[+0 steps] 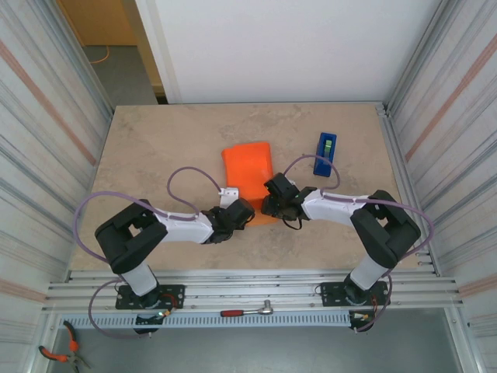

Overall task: Wrap the gift box in paper
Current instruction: Fold the third fold of the wrapping paper on the gift box.

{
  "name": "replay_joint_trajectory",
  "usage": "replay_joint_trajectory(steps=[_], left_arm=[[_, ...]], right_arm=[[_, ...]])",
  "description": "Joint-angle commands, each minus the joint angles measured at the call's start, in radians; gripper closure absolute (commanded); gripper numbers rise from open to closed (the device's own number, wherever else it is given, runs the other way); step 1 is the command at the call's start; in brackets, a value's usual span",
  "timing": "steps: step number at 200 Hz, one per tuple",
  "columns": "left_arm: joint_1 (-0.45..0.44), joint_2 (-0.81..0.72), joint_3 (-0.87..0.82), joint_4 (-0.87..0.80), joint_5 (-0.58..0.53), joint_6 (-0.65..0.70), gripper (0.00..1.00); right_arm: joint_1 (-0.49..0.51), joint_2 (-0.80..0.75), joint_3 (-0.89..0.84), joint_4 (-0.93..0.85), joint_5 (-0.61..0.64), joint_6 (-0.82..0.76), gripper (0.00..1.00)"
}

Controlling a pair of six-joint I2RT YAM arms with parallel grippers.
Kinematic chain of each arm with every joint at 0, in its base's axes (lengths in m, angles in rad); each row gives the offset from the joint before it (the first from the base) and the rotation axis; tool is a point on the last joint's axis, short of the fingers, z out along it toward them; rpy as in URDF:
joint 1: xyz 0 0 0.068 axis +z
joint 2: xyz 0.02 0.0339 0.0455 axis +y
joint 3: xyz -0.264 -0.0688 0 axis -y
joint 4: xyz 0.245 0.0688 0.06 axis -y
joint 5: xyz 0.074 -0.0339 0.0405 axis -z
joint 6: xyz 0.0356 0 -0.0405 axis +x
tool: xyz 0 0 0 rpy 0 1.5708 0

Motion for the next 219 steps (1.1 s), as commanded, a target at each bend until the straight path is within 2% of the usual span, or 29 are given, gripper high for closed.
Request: replay_joint_trajectory(steps=[1, 10, 21, 50, 64, 85, 96, 102, 110, 114, 120, 132, 176, 200, 219], left_arm=[[-0.004, 0.019, 0.025, 0.003, -0.029, 0.012, 0.43], [-0.005, 0.02, 0.026, 0.004, -0.029, 0.012, 0.43], [-0.005, 0.023, 0.027, 0.005, -0.029, 0.012, 0.44], [-0.007, 0.026, 0.028, 0.008, -0.024, 0.011, 0.44], [-0.006, 0.029, 0.027, 0.01, -0.024, 0.006, 0.44], [-0.006, 0.029, 0.03, 0.013, -0.023, 0.007, 0.44], [-0.006, 0.028, 0.03, 0.012, -0.022, 0.005, 0.44], [-0.007, 0.026, 0.027, 0.013, -0.023, 0.004, 0.44], [-0.006, 0.021, 0.026, 0.013, -0.023, 0.003, 0.44], [-0.006, 0.018, 0.024, 0.014, -0.024, 0.006, 0.44], [-0.007, 0.015, 0.023, 0.015, -0.024, 0.005, 0.44], [-0.007, 0.002, 0.02, 0.014, -0.025, 0.008, 0.43], [-0.006, -0.085, -0.023, 0.027, -0.024, 0.012, 0.43], [-0.006, -0.163, -0.082, 0.048, -0.015, -0.01, 0.43], [-0.006, -0.212, -0.119, 0.059, -0.008, -0.023, 0.47]], right_arm=[[0.007, 0.024, 0.023, 0.003, 0.011, -0.001, 0.61], [0.007, 0.027, 0.023, 0.005, 0.011, 0.001, 0.69], [0.007, 0.03, 0.021, 0.006, 0.007, 0.001, 0.75], [0.015, 0.028, 0.017, 0.0, 0.008, 0.002, 0.76], [0.017, 0.026, 0.015, 0.002, 0.012, 0.003, 0.89], [0.021, 0.024, 0.012, 0.0, 0.014, 0.005, 0.99], [0.02, 0.023, 0.012, -0.001, 0.017, 0.008, 0.97], [0.021, 0.021, 0.011, -0.001, 0.016, 0.01, 0.91], [0.023, 0.022, 0.011, -0.004, 0.017, 0.01, 0.78], [0.023, 0.022, 0.011, -0.006, 0.018, 0.011, 0.76], [0.023, 0.022, 0.011, -0.006, 0.018, 0.011, 0.79], [0.023, 0.017, 0.009, 0.003, 0.013, 0.007, 1.0], [0.024, -0.007, 0.0, -0.013, 0.022, 0.009, 1.0], [0.03, -0.023, -0.007, -0.015, 0.015, 0.001, 0.92], [0.042, -0.032, -0.01, -0.014, 0.026, 0.0, 0.91]])
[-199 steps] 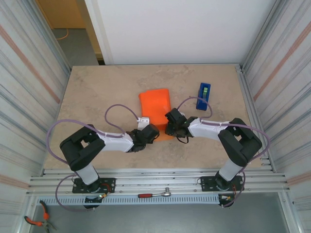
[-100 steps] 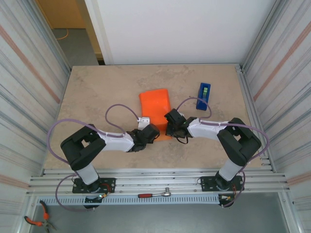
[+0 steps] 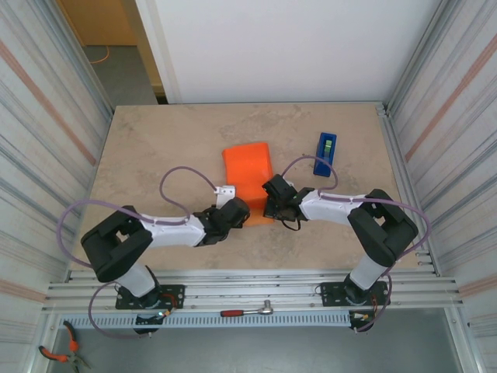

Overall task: Wrap the gift box in paper
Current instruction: Fold the third fold of the wrapping paper on the gift box.

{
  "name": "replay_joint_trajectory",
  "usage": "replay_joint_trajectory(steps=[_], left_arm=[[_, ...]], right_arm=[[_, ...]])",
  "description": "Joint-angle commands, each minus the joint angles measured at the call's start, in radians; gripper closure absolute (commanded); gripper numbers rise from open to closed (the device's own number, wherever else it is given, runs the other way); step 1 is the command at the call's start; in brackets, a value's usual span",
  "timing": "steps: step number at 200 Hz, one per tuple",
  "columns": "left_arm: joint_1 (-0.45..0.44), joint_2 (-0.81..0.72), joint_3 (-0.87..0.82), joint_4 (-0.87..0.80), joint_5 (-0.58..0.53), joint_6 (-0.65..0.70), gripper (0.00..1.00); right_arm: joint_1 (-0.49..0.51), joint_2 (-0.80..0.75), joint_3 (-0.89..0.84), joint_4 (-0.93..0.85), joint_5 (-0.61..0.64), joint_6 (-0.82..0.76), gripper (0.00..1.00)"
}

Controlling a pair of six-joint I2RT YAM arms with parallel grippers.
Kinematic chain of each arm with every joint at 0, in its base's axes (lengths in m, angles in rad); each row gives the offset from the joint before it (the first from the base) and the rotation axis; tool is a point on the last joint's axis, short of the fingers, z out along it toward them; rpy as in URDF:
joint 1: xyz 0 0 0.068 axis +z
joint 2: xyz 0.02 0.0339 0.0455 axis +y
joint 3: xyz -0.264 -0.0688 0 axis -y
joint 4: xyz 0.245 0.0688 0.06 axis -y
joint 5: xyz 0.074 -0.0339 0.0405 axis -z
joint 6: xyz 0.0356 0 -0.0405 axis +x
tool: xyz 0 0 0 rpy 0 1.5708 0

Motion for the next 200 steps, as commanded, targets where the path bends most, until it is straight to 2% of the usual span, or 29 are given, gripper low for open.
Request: replay_joint_trajectory(steps=[1, 64, 106, 139, 159, 171, 191, 200], left_arm=[[-0.006, -0.09, -0.061, 0.022, -0.011, -0.028, 0.47], [-0.008, -0.082, -0.079, 0.005, -0.012, -0.079, 0.57], [-0.007, -0.029, -0.058, -0.011, -0.022, -0.084, 0.77], [-0.008, 0.01, -0.041, -0.017, -0.019, -0.08, 0.84], [-0.009, 0.028, -0.029, -0.018, -0.016, -0.078, 0.96], [-0.008, 0.036, -0.021, -0.015, -0.012, -0.069, 1.0], [-0.013, 0.044, -0.01, -0.012, -0.008, -0.062, 1.0], [-0.016, 0.047, -0.006, -0.013, -0.012, -0.062, 1.0]], right_arm=[[0.023, -0.043, -0.01, -0.015, 0.022, 0.001, 0.91], [0.058, -0.032, -0.009, -0.016, 0.058, 0.011, 0.9], [0.055, -0.017, -0.006, -0.025, 0.066, 0.013, 0.9], [0.05, -0.021, -0.006, -0.03, 0.068, 0.011, 0.9], [0.05, -0.021, -0.006, -0.031, 0.064, 0.008, 0.89], [0.051, -0.027, -0.008, -0.027, 0.061, 0.003, 0.83], [0.053, -0.052, -0.019, -0.021, 0.065, 0.001, 0.61], [0.053, -0.063, -0.023, -0.023, 0.066, 0.001, 0.54]])
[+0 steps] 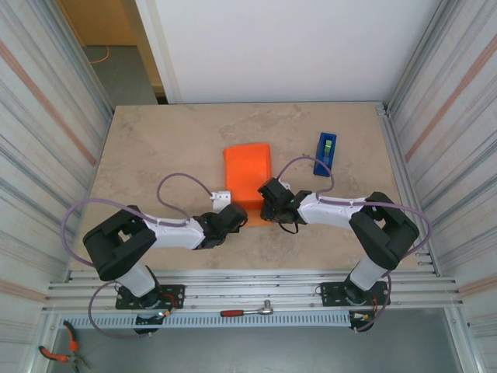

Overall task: Wrap the gift box in paper
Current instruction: Fold the third fold of the wrapping paper on the gift box.

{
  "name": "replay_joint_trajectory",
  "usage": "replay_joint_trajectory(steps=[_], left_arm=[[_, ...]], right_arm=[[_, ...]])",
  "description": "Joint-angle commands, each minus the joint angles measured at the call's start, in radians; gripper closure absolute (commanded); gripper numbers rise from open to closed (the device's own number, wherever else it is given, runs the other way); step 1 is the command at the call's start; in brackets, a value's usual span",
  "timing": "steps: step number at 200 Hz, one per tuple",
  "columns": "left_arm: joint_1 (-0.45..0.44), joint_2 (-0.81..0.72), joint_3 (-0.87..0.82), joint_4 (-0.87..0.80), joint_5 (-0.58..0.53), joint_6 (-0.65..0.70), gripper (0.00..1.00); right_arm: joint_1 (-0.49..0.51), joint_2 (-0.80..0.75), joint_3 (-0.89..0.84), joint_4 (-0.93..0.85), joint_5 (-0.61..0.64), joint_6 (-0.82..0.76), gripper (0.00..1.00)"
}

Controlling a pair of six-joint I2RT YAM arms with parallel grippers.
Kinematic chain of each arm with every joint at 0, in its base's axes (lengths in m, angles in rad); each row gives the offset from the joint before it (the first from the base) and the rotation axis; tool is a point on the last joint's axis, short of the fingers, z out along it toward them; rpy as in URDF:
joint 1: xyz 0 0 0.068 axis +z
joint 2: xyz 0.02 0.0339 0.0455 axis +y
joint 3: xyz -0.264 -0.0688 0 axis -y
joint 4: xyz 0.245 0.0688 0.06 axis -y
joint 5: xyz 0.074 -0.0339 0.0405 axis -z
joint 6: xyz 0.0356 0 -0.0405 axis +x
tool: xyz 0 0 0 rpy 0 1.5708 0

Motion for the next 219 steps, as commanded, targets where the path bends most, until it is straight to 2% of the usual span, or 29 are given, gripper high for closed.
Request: replay_joint_trajectory(steps=[1, 8, 38, 58, 87, 119, 162, 183, 219], left_arm=[[-0.013, 0.011, 0.031, -0.014, -0.015, 0.01, 1.0], [-0.014, 0.012, 0.032, -0.016, -0.017, 0.008, 1.0], [-0.019, 0.013, 0.037, -0.032, -0.025, -0.004, 0.97], [-0.023, 0.009, 0.034, -0.035, -0.026, -0.01, 0.92], [-0.024, 0.001, 0.03, -0.037, -0.032, -0.014, 0.83], [-0.025, -0.001, 0.032, -0.029, -0.027, -0.01, 0.83], [-0.027, 0.005, 0.036, -0.025, -0.026, -0.007, 0.83], [-0.027, 0.002, 0.035, -0.025, -0.026, -0.008, 0.82], [-0.03, -0.017, 0.031, -0.025, -0.028, -0.007, 0.73]], right_arm=[[0.001, -0.047, -0.021, -0.017, 0.032, 0.004, 0.53], [0.004, -0.055, -0.023, -0.022, 0.033, 0.006, 0.46], [0.013, -0.078, -0.024, -0.056, 0.056, 0.008, 0.32], [0.016, -0.082, -0.025, -0.072, 0.072, 0.01, 0.27], [0.016, -0.076, -0.028, -0.086, 0.09, 0.012, 0.28], [0.016, -0.053, -0.026, -0.066, 0.086, 0.012, 0.38], [-0.006, 0.011, 0.022, -0.056, 0.089, -0.008, 0.33], [-0.02, 0.035, 0.034, -0.039, 0.09, -0.013, 0.36], [-0.053, 0.057, 0.04, -0.017, 0.081, -0.029, 0.45]])
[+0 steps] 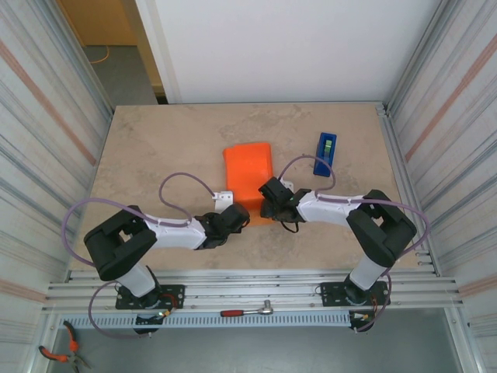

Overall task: Wrap the gift box in paper
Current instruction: Fold the third fold of the wrapping paper on the gift box.

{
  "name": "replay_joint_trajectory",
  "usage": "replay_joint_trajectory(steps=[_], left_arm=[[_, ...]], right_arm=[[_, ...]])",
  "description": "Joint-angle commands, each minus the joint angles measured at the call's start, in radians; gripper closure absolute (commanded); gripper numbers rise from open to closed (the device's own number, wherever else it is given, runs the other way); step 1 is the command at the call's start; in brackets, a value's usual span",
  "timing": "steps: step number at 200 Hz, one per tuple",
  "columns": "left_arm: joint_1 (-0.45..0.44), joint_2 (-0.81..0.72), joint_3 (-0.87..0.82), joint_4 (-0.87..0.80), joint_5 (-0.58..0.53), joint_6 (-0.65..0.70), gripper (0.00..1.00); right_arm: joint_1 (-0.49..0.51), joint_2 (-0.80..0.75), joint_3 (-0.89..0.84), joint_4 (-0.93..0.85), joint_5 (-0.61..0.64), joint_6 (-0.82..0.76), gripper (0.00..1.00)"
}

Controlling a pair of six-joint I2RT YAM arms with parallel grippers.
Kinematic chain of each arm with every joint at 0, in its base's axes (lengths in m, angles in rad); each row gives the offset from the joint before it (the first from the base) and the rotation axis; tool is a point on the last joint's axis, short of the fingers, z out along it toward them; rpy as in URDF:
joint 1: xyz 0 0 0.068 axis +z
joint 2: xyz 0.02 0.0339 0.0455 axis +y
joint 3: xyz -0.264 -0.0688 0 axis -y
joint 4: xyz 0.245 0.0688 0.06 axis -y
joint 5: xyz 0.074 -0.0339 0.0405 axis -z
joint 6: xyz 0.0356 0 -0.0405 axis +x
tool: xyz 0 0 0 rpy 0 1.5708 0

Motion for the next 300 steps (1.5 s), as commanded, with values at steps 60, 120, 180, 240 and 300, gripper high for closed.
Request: replay_joint_trajectory(steps=[60, 120, 180, 240, 300], left_arm=[[-0.01, -0.086, 0.02, -0.02, -0.049, 0.027, 0.47], [-0.01, -0.011, 0.068, -0.025, -0.069, 0.059, 0.48], [-0.012, 0.064, 0.108, -0.035, -0.081, 0.05, 0.74], [-0.012, 0.077, 0.114, -0.029, -0.072, 0.048, 0.75], [-0.012, 0.095, 0.122, -0.031, -0.067, 0.049, 0.76]], right_arm=[[-0.075, 0.035, 0.015, 0.028, -0.007, -0.063, 0.49], [-0.066, 0.034, 0.017, 0.033, -0.038, -0.062, 0.51], [-0.019, -0.019, -0.006, 0.002, -0.016, -0.036, 0.49], [-0.02, -0.054, -0.016, -0.011, 0.018, -0.02, 0.45], [-0.029, 0.005, 0.04, -0.003, -0.008, -0.04, 0.83]])
